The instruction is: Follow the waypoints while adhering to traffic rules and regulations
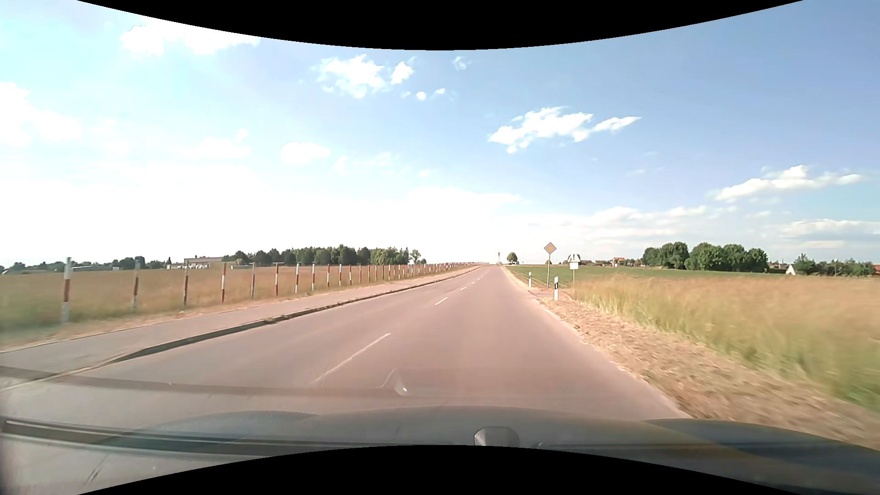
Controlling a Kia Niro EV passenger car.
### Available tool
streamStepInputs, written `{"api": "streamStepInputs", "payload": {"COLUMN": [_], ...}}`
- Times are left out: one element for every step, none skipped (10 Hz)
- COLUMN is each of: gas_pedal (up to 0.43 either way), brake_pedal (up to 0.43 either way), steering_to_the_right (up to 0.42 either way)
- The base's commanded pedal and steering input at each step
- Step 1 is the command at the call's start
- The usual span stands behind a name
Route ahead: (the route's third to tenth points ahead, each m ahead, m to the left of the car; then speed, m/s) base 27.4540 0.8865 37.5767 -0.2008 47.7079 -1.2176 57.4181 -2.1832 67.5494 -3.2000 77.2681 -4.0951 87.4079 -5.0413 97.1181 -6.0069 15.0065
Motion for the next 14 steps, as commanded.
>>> {"api": "streamStepInputs", "payload": {"gas_pedal": [0.169, 0.169, 0.169, 0.169, 0.177, 0.177, 0.177, 0.177, 0.177, 0.177, 0.177, 0.177, 0.177, 0.177], "brake_pedal": [0.006, 0.006, 0.006, 0.006, 0.006, 0.006, 0.006, 0.006, 0.006, 0.006, 0.006, 0.006, 0.006, 0.006], "steering_to_the_right": [0.028, 0.026, 0.024, 0.024, 0.02, 0.017, 0.016, 0.013, 0.009, 0.008, 0.008, 0.008, 0.008, 0.008]}}
